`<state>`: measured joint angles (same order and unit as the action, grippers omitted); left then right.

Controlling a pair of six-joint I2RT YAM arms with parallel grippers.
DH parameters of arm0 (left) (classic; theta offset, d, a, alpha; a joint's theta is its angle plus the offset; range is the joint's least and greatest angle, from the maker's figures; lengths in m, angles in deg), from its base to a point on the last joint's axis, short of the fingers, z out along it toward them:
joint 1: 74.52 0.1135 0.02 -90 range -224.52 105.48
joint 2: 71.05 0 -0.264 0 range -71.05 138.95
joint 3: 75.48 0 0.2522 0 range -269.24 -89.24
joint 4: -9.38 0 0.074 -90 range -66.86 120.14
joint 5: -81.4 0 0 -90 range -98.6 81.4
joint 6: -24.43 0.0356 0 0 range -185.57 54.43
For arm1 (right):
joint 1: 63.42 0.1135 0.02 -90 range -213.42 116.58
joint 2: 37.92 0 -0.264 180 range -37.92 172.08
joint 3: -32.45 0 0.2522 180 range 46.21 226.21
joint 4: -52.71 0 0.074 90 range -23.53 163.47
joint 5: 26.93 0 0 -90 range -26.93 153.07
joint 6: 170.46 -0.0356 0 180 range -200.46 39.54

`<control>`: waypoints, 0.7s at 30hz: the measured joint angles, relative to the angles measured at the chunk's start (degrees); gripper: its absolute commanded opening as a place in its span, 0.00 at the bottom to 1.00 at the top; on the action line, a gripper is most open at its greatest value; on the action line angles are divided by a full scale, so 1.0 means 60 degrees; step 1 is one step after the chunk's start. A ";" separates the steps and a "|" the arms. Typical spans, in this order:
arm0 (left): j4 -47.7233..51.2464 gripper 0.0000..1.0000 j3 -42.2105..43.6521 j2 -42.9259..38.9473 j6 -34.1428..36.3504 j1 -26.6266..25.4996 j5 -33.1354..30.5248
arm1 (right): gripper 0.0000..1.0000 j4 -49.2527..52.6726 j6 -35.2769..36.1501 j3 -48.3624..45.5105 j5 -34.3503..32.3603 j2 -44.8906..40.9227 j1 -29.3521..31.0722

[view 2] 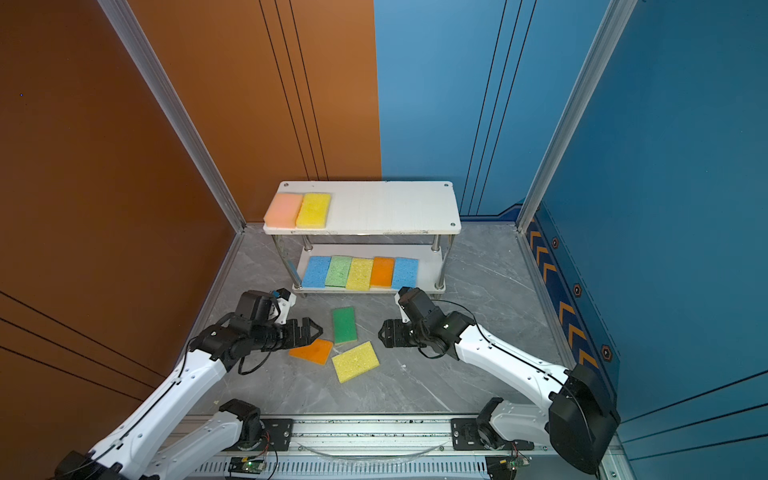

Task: Place and organize the cleaning sponges onto the shelf
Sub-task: 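Lower both grippers toward the green sponge on the table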

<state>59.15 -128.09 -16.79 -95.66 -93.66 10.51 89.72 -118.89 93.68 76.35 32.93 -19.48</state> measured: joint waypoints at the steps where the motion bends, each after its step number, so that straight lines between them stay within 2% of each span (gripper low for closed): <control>1: -0.0153 0.99 0.0102 0.0120 -0.0157 -0.0117 -0.0004 | 0.75 -0.0098 0.0000 -0.0040 0.0000 0.0000 0.0000; 11: -0.1501 0.92 0.0113 0.1665 -0.0860 -0.0885 -0.0350 | 0.75 -0.0568 0.0011 -0.0361 0.0182 0.0302 -0.0004; 15: -0.1807 0.87 -0.0171 0.2335 -0.0940 -0.1104 -0.0539 | 0.75 -0.0601 0.0026 -0.0408 0.0255 0.0302 -0.0029; 17: -0.1978 0.82 -0.0382 0.2725 -0.0929 -0.1147 -0.0594 | 0.75 -0.0663 0.0051 -0.0441 0.0280 0.0302 -0.0066; 21: -0.2178 0.80 -0.0805 0.3432 -0.0878 -0.1235 -0.0710 | 0.75 -0.0688 0.0087 -0.0605 0.0288 0.0266 -0.0153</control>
<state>46.08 -132.92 3.80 -100.93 -101.07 6.25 85.58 -118.37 90.05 78.07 34.53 -20.39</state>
